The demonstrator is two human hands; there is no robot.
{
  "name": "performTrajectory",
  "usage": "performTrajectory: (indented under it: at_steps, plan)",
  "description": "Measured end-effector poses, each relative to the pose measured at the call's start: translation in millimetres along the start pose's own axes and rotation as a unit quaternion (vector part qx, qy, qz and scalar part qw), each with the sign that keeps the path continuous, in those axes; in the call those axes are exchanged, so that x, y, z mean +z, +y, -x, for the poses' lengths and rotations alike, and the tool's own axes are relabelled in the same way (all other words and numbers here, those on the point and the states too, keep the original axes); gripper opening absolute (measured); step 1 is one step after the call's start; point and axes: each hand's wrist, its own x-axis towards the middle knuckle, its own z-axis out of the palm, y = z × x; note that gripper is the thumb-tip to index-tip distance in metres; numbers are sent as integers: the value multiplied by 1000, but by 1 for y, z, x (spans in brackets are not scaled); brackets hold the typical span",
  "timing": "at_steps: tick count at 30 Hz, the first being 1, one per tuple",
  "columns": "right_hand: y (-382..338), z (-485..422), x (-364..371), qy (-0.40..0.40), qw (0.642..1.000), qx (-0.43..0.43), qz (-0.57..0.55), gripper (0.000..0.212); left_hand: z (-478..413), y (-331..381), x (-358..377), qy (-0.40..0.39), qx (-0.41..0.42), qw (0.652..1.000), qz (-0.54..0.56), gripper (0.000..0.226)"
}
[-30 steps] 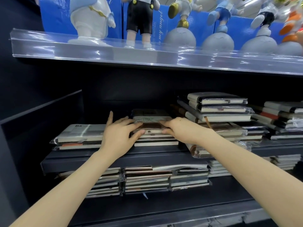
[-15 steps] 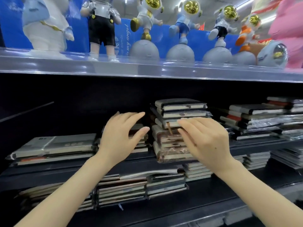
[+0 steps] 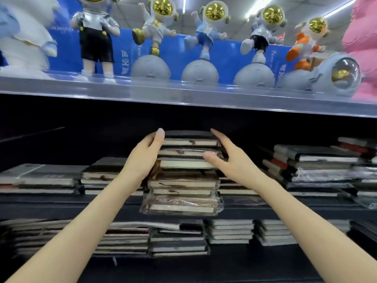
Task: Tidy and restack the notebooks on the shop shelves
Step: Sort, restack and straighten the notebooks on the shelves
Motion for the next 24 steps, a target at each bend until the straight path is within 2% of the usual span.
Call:
performTrajectory:
  at_steps: [3, 7, 9, 14, 16, 17, 19, 20, 24]
  plan:
    - [2, -3, 3, 3, 999, -18, -39, 67, -4, 7, 8, 12, -37, 999, 17, 56]
    - [1, 1, 6, -14, 999, -29, -35, 80, -1, 17, 19, 57, -66, 996, 33, 50]
    - [-1, 5, 5, -18, 999, -41, -16, 81, 4, 21, 20, 72, -82, 992, 61, 55]
    - [-8, 27, 5, 10, 996, -87, 24, 80, 25, 35, 12, 65, -91, 987, 114, 48]
    - [-11, 38, 5, 14, 995, -100, 15, 78, 35, 36, 7, 64, -120, 983, 124, 50]
    - [-11, 43, 5, 16, 994, -106, 6, 76, 39, 36, 5, 65, -139, 979, 132, 46]
    - [-10, 51, 7, 21, 992, -126, -10, 73, 45, 34, 2, 64, -173, 972, 145, 20]
    - [-8, 56, 9, 21, 990, -137, -15, 73, 46, 33, 2, 61, -191, 968, 153, 14]
    - [-2, 72, 5, -22, 987, -150, -48, 67, 49, 34, -1, 29, -226, 965, 128, 36]
